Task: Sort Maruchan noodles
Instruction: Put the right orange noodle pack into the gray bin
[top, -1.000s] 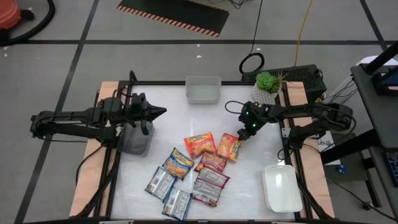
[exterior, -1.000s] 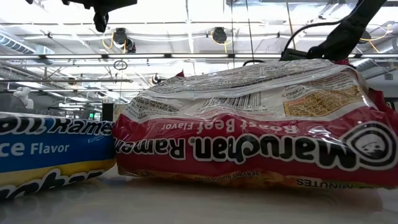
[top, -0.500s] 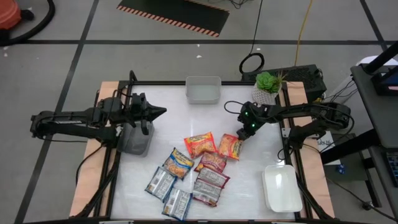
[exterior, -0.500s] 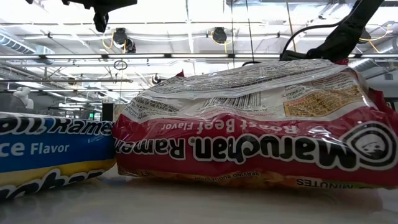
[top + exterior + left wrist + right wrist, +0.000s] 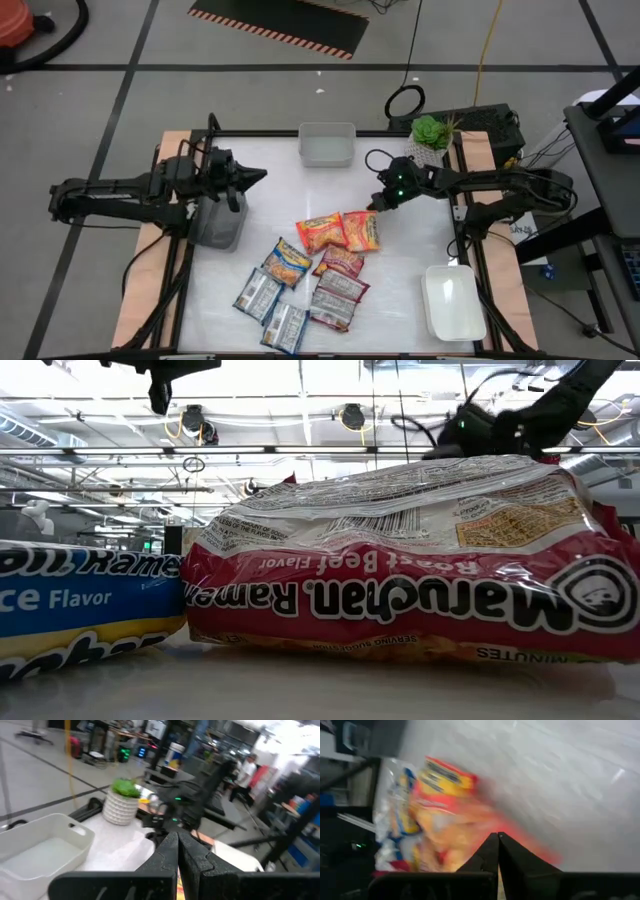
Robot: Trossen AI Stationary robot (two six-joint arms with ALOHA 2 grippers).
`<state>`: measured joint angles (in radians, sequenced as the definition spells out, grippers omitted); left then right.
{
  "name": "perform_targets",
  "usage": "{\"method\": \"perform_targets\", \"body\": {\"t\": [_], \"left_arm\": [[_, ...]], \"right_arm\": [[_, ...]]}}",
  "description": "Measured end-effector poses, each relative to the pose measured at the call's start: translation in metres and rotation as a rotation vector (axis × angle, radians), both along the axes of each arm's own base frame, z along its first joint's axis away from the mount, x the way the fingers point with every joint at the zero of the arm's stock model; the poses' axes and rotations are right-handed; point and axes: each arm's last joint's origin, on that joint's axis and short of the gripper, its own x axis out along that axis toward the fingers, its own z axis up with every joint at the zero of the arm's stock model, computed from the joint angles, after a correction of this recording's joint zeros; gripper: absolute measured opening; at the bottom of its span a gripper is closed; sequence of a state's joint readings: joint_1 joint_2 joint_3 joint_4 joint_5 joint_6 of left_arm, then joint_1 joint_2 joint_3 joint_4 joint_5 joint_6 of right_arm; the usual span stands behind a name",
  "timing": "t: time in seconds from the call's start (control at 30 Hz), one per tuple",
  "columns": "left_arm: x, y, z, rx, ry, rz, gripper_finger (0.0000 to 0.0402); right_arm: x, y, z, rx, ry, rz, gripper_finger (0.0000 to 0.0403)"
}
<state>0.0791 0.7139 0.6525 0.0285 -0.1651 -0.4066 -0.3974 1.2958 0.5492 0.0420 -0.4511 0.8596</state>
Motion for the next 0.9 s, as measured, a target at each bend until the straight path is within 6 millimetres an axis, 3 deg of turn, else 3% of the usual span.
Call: {"method": "perform_targets", "body": {"t": [0.3, 0.67, 0.9], "left_arm": [[-0.001, 0.007, -0.001, -0.091, -0.029, 0.261, 0.0006], [-0.002, 0.007, -0.009, -0.149, 0.034, 0.235, 0.0006], [-0.002, 0.006, -0.010, -0.161, 0.040, 0.221, 0.0006]], "right_arm": [[0.019, 0.012, 0.031, -0.069, -0.060, -0.058, 0.0000], [0.007, 0.023, 0.022, 0.103, 0.133, -0.167, 0.0002], [0.000, 0.045, 0.018, 0.188, 0.262, -0.162, 0.0051]]}}
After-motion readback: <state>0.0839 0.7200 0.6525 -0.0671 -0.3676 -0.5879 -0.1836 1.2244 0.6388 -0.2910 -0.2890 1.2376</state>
